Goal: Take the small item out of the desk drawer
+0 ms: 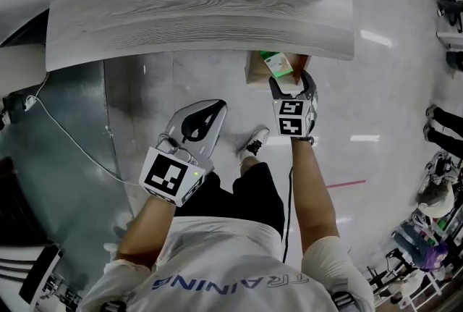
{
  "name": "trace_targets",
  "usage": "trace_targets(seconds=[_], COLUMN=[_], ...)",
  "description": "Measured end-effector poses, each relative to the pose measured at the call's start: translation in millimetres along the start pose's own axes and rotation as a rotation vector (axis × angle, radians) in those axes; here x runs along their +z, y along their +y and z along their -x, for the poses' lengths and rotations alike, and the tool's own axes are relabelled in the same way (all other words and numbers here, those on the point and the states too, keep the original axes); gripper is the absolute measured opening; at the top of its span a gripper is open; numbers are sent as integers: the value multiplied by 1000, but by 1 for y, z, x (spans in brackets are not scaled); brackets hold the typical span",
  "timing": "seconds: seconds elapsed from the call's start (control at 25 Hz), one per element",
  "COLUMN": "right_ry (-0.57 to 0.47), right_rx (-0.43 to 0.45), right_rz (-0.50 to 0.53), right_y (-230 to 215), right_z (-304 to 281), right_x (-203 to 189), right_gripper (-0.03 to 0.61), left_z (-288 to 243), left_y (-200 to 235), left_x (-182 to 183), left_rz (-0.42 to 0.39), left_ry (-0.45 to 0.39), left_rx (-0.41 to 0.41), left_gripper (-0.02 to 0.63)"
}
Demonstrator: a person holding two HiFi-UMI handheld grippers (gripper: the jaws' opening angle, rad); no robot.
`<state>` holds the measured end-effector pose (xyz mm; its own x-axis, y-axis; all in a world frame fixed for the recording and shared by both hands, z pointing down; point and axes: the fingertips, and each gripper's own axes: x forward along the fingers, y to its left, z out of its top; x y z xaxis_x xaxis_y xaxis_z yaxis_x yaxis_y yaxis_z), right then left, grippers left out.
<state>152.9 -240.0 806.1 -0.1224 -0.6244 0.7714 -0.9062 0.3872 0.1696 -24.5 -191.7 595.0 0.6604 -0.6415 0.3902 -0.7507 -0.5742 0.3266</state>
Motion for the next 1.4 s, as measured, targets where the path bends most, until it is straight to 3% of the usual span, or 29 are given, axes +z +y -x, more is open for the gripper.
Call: trace_targets(seconds=[0.2,0.48,0.8,1.12,1.4], right_ry=[74,161,193,161,51], right_rx=[9,-45,-35,-66,-64], right_rz=[67,90,127,134,193], right_y=[6,2,9,2,12], right_z=[-46,-87,-106,-100,-44], right_x=[-20,-40,-46,-43,-17], right_gripper=[400,400,368,324,322], left_z=[-11,-6,6,13,17], left_y=[11,23,32,26,4], left_x=[-17,-37,-48,-51,-27], left_rz=[32,46,89,96,77], left_ry=[11,40,41,36,4], left_rx=[21,48,78,79,56], left_gripper=[-2,-2,-2,-2,-2])
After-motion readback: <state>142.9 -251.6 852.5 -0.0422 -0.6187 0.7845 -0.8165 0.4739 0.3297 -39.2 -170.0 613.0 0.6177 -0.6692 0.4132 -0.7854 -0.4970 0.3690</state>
